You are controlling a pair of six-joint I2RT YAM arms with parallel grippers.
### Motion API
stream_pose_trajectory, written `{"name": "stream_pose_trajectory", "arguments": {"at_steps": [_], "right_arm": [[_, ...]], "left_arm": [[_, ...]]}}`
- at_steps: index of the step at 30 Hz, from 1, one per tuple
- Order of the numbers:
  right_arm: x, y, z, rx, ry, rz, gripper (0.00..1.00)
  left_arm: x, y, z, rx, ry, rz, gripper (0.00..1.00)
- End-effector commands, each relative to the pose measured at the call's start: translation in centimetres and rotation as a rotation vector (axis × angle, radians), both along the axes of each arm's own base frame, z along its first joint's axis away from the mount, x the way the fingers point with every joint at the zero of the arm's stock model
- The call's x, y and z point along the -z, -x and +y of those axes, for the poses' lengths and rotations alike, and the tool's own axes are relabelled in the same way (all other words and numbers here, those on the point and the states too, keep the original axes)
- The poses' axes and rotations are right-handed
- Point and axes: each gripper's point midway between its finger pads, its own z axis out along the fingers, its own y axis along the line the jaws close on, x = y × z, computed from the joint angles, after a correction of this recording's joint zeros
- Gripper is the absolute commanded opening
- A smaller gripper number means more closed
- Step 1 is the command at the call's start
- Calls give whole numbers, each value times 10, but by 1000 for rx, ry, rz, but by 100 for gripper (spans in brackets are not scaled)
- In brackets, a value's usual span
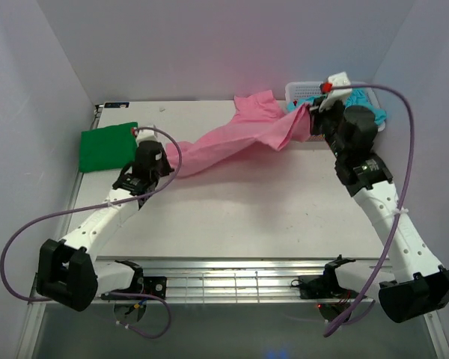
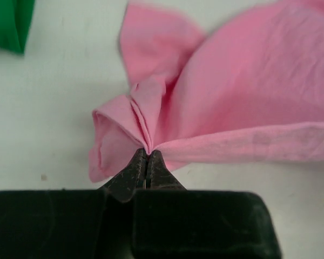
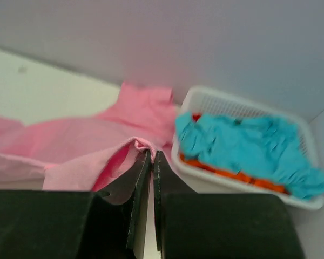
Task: Fold and stack the t-shirts
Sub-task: Flatten the tshirt out
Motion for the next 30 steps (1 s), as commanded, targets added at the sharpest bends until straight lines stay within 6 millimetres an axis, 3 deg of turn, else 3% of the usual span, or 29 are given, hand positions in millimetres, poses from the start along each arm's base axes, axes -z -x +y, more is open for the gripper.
{"name": "stream_pose_trajectory", "arguments": {"at_steps": [1,3,4,7,13,17,18,20,21,22,23,24,27,30], "right_arm": [[103,27,12,-81,-24,234,8],[124,45,12,-86,-39,288,8],[149,56,12,-85,-30,362,8],[169,80,5,-62,-5,463,8],[168,124,-6,-48,-43,591,8],[187,155,-10,-48,-53,738,8],[196,165,-14,-33,-49,790,11],[201,173,-16,-29,-42,833,17],[205,180,-18,-26,-33,863,25],[197,182,-17,-37,-40,854,30],[191,185,-17,-44,-51,836,39],[185,187,-17,-53,-60,821,58],[155,194,-17,-77,-97,747,83],[136,196,-14,-117,-112,696,84]], "left_arm": [[55,21,-3,-31,85,114,0],[84,37,-5,-28,93,185,0],[89,43,-9,-13,92,197,0],[103,62,-10,-10,75,239,0],[118,98,-29,40,80,360,0],[136,123,-27,2,8,478,0],[145,128,-26,-7,-14,521,1],[149,138,-28,-26,-47,581,17],[152,140,-26,-48,-85,592,27],[151,149,-30,-35,-125,607,50],[141,146,-37,-55,-110,580,62],[134,144,-38,-69,-126,552,68],[107,145,-55,-45,-89,496,69],[74,133,-57,-68,-49,388,69]]}}
